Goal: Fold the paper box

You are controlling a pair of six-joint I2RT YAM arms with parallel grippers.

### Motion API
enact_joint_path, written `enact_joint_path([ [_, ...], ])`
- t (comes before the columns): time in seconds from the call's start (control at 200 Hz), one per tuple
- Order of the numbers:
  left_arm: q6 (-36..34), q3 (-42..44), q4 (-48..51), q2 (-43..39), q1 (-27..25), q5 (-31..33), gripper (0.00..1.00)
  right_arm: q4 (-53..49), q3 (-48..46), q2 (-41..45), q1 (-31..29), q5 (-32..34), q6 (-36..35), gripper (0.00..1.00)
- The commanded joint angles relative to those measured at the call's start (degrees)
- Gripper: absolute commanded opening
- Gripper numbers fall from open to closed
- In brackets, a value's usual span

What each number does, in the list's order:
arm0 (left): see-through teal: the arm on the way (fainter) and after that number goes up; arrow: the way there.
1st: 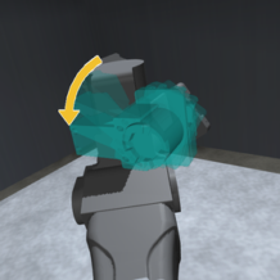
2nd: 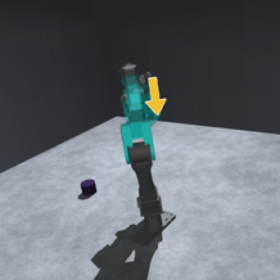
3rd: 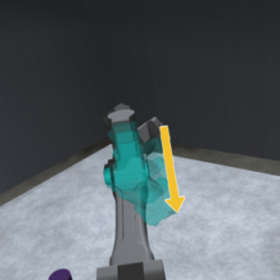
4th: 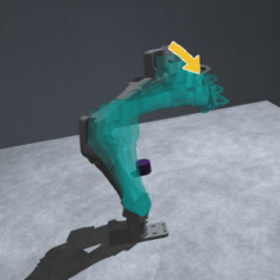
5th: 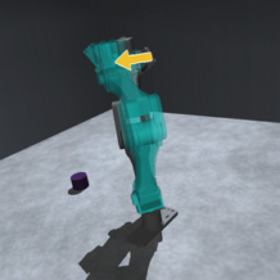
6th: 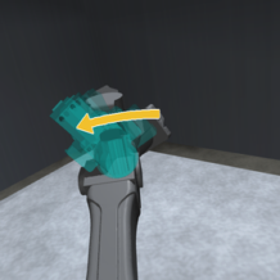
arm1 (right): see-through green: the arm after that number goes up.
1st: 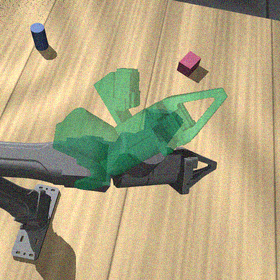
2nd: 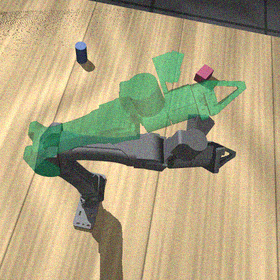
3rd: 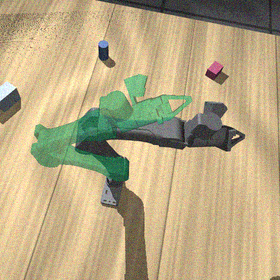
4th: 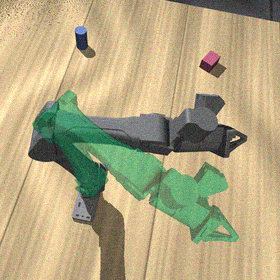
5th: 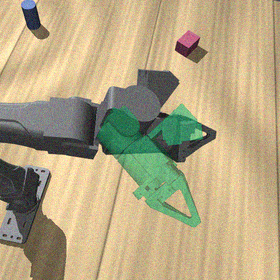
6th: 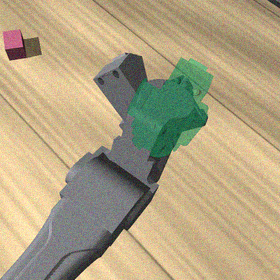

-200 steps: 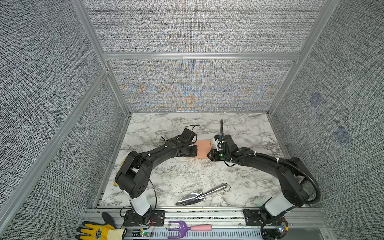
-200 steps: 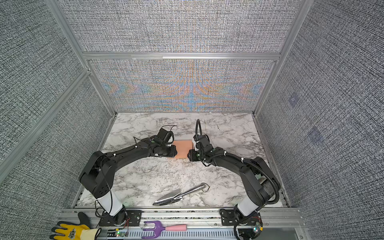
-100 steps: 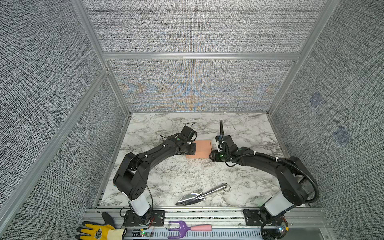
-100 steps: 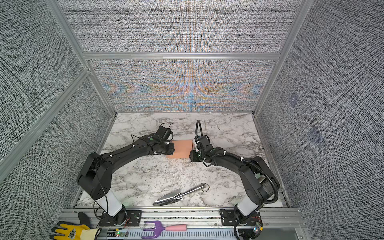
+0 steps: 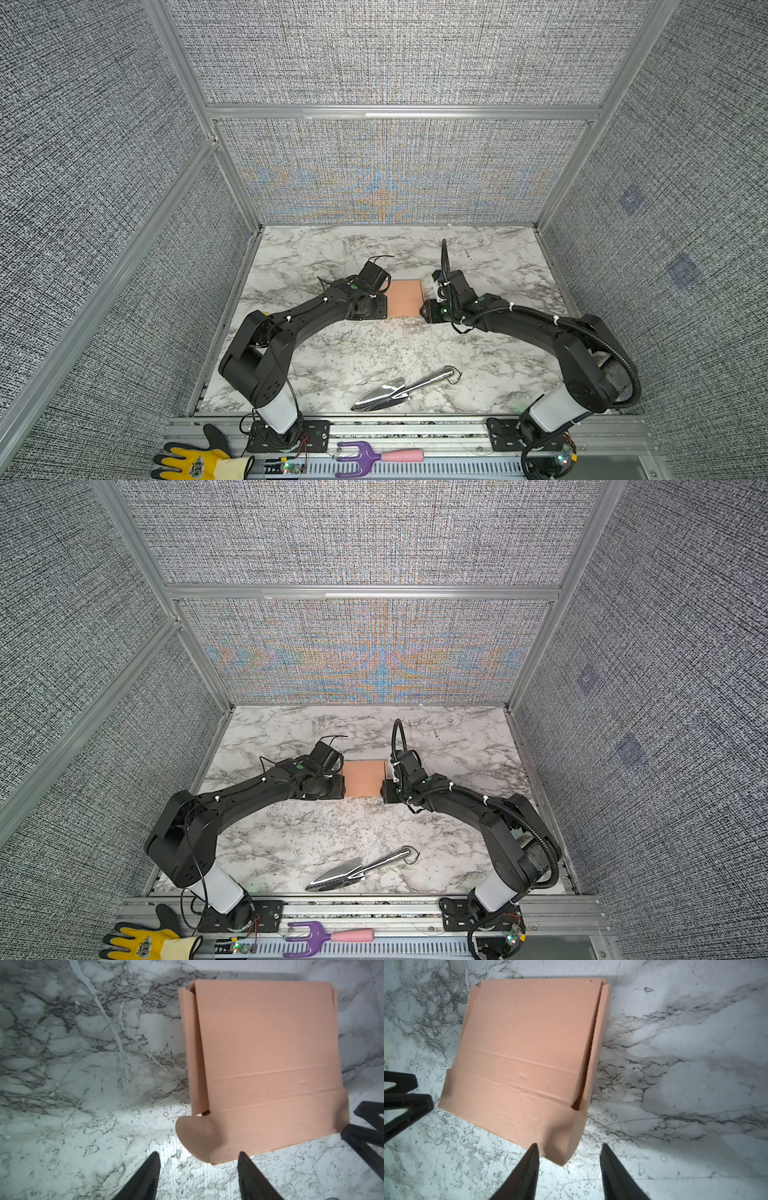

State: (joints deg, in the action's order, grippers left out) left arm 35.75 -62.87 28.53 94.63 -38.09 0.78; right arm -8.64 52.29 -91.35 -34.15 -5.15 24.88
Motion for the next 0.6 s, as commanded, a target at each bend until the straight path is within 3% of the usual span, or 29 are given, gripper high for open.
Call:
enact_joint_path([
  [0.0,3.37,0.73,-4.59,-0.30,-0.09,-1.15,0.61,0.27,0.06,-0.15,-0.22,0.41,0.47,0.50],
  [0.595,2.67,0.77,-5.74,3.45,-0.32,1.70,0.56,1.07,0.34,-2.65,-0.74,0.92,0.52,0.50],
])
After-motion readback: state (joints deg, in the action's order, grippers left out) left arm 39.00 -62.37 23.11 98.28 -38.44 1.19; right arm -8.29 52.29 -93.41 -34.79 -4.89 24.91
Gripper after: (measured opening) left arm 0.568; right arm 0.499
